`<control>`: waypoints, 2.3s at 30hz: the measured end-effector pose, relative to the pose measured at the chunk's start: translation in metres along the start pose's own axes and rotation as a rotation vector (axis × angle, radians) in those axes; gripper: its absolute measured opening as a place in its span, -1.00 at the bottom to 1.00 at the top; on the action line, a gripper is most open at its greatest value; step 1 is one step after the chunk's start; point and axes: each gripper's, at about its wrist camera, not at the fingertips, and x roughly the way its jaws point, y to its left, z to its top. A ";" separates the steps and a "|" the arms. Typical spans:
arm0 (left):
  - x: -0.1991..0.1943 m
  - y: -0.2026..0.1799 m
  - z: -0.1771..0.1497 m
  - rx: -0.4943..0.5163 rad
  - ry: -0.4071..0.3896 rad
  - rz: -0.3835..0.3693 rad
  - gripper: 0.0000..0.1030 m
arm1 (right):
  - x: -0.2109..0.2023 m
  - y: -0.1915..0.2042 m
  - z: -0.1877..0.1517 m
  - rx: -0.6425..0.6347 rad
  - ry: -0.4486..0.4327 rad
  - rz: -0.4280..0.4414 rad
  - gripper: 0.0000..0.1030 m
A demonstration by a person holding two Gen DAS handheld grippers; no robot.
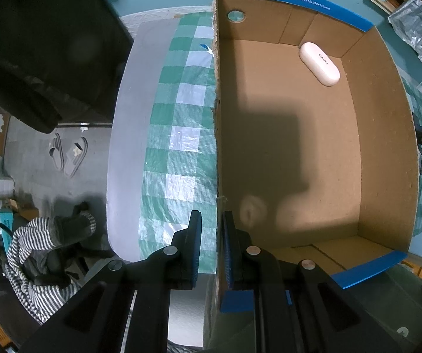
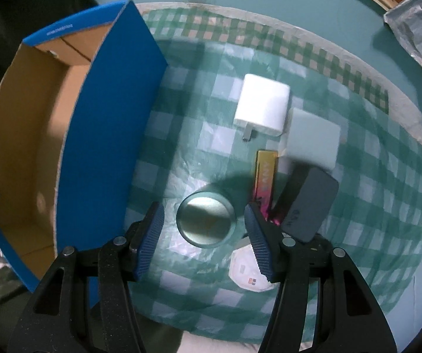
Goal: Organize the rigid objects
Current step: 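Move the right gripper back to the table and grasp the teal tin, then carry the teal tin into the box beside the earbud case, release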
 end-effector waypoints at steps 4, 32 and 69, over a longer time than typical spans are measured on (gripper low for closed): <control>0.001 -0.001 -0.001 0.001 0.004 0.004 -0.73 | 0.010 0.001 -0.001 -0.009 0.008 -0.009 0.12; 0.003 -0.002 -0.002 0.005 0.004 0.010 -0.73 | 0.036 0.002 -0.008 -0.021 0.014 -0.005 -0.14; 0.005 -0.007 -0.002 0.030 0.009 0.012 -0.73 | -0.082 0.073 0.074 -0.211 -0.109 0.041 -0.14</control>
